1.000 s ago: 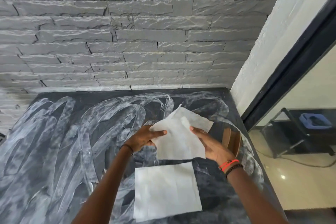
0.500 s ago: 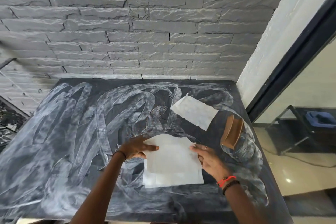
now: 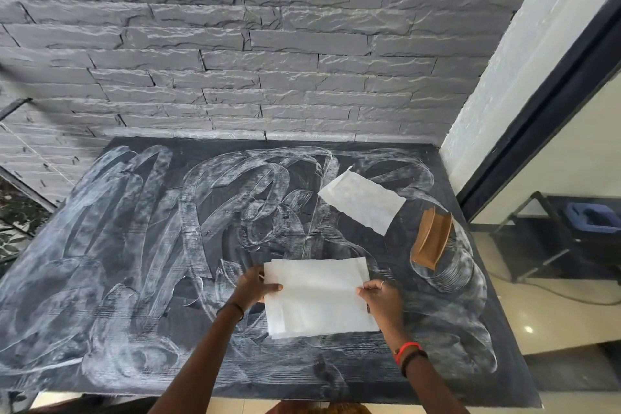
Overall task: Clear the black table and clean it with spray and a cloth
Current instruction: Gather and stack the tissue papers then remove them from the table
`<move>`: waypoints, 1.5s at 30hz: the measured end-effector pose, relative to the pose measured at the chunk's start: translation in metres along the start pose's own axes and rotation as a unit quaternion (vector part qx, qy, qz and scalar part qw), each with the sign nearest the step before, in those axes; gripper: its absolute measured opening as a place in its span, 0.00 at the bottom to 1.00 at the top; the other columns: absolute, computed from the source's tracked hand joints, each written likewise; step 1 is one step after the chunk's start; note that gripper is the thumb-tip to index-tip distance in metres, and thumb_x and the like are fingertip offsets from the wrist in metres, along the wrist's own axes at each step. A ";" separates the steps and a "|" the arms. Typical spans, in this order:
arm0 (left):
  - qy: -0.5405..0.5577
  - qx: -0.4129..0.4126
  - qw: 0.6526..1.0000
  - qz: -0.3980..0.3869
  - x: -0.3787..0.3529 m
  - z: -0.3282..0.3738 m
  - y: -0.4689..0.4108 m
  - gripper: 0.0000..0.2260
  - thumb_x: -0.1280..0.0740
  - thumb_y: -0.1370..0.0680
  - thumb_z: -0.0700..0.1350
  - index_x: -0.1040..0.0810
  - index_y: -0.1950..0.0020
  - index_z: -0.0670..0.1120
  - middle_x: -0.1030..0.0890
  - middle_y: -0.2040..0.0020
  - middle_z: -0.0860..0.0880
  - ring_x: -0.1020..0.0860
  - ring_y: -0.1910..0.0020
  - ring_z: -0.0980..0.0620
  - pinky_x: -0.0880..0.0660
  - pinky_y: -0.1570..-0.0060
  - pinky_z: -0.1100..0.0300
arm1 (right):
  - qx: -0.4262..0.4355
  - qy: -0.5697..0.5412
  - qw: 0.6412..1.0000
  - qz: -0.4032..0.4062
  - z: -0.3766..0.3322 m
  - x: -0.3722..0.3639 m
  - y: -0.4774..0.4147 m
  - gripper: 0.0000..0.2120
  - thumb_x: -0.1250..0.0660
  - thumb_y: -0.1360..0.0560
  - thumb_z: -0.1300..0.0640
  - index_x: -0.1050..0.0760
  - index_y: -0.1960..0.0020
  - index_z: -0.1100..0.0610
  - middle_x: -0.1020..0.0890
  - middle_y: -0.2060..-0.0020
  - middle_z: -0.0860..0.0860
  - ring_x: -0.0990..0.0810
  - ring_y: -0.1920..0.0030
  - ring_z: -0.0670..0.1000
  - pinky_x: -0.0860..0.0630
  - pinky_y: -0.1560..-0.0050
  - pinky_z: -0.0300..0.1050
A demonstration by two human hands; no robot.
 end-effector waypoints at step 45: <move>-0.214 -0.216 0.946 0.111 -0.038 0.227 -0.179 0.14 0.35 0.23 0.44 0.23 0.42 0.37 0.26 0.42 0.36 0.28 0.43 0.36 0.33 0.42 0.47 | -0.042 0.425 0.895 0.125 -0.084 0.032 -0.207 0.17 0.44 0.20 0.53 0.31 0.38 0.63 0.25 0.39 0.58 0.30 0.37 0.58 0.36 0.38 0.50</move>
Point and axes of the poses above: each hand's wrist, its own y-axis away from the middle knuckle, its own x-axis out of the back of the hand, z = x × y, the point moved 6 cm from there along -y, towards the middle knuckle
